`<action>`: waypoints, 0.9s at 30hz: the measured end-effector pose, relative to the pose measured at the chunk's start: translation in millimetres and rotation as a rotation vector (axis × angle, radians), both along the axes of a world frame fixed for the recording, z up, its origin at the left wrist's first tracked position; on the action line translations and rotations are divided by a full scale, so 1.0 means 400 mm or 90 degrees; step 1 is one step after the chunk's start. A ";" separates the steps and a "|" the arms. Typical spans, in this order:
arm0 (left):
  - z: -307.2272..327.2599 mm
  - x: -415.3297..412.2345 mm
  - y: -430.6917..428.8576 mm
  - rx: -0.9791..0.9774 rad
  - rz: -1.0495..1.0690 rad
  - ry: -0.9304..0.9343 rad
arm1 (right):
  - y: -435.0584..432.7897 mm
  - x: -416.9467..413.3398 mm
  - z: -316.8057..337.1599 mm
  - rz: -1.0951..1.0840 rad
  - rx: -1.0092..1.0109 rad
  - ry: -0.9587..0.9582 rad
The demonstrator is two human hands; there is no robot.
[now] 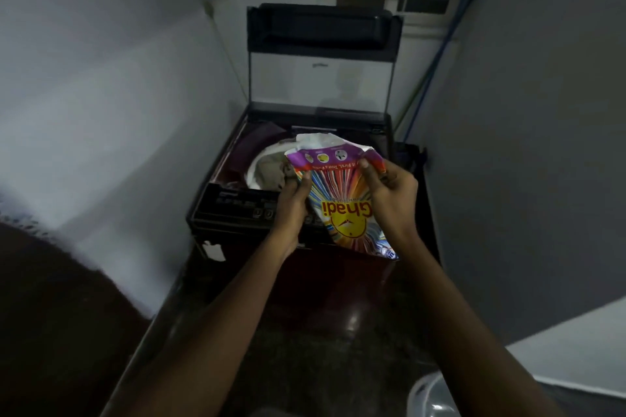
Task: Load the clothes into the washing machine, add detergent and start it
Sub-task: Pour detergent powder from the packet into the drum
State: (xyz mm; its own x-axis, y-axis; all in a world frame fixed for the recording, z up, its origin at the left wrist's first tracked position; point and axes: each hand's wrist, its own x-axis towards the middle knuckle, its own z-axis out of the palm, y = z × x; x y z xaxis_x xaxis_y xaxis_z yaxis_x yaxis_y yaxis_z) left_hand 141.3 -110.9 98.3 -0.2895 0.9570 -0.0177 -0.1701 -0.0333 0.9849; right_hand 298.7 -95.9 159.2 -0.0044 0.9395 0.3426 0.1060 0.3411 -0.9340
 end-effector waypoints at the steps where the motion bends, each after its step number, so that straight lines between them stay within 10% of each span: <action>1: 0.000 0.038 0.022 -0.012 -0.016 -0.018 | 0.013 0.030 0.003 -0.015 0.003 -0.002; 27: -0.134 0.522 0.502 -0.209 -0.014 -0.314 | 0.281 0.387 -0.137 -0.225 -0.028 -0.117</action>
